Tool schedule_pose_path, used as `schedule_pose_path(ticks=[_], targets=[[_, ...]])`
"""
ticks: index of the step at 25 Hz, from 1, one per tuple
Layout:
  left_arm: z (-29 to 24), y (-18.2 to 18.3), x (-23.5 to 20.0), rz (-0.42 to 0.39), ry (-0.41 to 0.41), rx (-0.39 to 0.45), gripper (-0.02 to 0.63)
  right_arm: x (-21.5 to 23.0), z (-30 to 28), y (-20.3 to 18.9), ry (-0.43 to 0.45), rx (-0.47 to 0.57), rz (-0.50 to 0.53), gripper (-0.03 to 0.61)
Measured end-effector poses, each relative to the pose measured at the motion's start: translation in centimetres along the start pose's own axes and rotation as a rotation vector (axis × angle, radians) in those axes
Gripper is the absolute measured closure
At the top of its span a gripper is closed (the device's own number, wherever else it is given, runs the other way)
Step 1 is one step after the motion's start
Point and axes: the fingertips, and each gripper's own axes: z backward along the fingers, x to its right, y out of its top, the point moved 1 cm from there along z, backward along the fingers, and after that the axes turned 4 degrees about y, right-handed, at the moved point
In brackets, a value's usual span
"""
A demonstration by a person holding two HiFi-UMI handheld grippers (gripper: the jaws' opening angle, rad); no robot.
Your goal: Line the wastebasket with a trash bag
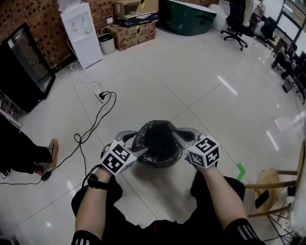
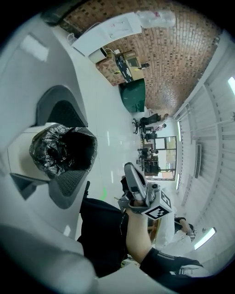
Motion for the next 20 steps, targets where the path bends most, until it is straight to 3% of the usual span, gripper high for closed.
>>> schedule_pose_path(ticks=[13, 20], targets=[[-0.5, 1.9, -1.1, -0.031, 0.013, 0.054, 0.328, 0.6, 0.5, 0.2, 0.014, 0.001, -0.003, 0.572], [-0.4, 1.6, -0.9, -0.042, 0.016, 0.035, 0.328, 0.1, 0.4, -0.2, 0.015, -0.018, 0.017, 0.572]])
